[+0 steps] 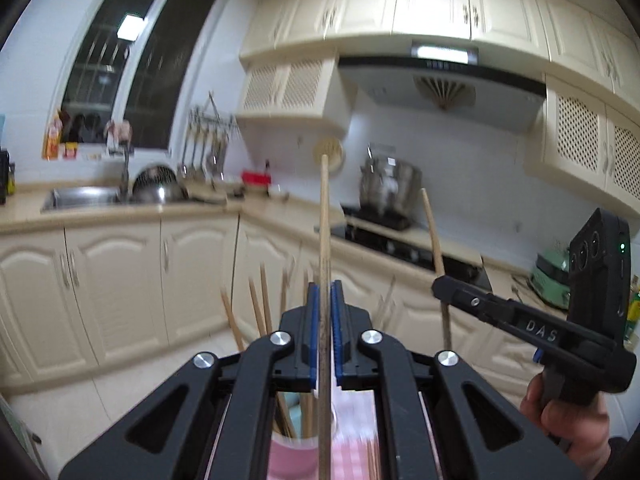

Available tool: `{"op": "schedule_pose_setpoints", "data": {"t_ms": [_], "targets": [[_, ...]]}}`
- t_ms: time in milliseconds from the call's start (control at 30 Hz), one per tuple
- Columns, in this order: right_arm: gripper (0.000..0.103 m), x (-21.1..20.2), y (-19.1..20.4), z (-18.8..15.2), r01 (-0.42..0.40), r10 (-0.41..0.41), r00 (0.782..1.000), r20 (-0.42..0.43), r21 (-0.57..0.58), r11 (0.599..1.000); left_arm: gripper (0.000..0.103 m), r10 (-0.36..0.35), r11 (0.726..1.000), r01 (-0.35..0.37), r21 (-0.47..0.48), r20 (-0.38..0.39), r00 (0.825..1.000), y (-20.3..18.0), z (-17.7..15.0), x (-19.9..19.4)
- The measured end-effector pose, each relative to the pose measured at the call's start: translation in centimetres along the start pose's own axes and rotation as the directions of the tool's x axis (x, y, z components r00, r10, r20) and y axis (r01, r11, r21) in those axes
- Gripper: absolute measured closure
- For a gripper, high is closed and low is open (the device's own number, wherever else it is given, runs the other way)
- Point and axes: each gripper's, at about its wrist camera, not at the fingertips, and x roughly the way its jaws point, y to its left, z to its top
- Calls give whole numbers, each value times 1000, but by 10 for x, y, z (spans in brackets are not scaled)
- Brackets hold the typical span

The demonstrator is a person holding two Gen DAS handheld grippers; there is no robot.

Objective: Organize utensils
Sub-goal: 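Lift both chopsticks over the pink cup and open both grippers to drop them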

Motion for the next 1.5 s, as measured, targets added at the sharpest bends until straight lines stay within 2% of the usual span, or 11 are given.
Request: {"op": "schedule_pose_setpoints", "data": {"t_ms": [133, 300, 933, 1067, 1100, 1167, 1200, 1233, 1267, 1300, 1500], "targets": [[97, 24, 12, 16, -2, 3, 999, 49, -30, 1000, 97, 10, 1000, -12, 16, 99, 995, -2, 25, 11], [97, 50, 14, 20, -2, 4, 998, 67, -24, 1000, 97, 26, 1000, -24, -17, 148, 989, 6, 36, 32], [97, 73, 5, -11, 6, -8, 999, -45, -58, 998, 97, 63, 992, -51, -120, 104, 993, 32, -6, 81], [96, 82, 2, -25, -11, 1, 989, -148, -65, 998, 96, 62, 992, -56, -110, 60, 996, 33, -20, 85], [95, 84, 3, -30, -13, 0, 984, -178, -73, 997, 88, 57, 994, -52, -100, 43, 997, 32, -25, 84], [82, 81, -3, -37, 20, -32, 981, -193, -66, 998, 62, 74, 993, -71, -92, 20, 997, 34, -29, 79], [50, 78, -7, -37, 37, -47, 982, -185, -53, 998, 47, 106, 990, -103, -99, 20, 994, 37, -30, 73], [28, 69, -16, -36, 63, -65, 985, -158, -18, 998, 41, 106, 988, -103, -114, 22, 994, 41, -30, 67], [9, 62, -21, -36, 73, -72, 988, -133, 6, 997, 24, 101, 987, -98, -125, 20, 995, 44, -30, 63], [9, 56, -26, -35, 82, -79, 989, -121, 20, 996, 18, 108, 986, -105, -127, 17, 994, 46, -28, 57], [9, 35, -38, -31, 116, -110, 987, -118, 45, 992, 13, 137, 990, -136, -33, 38, 990, 36, -25, 28]]}}
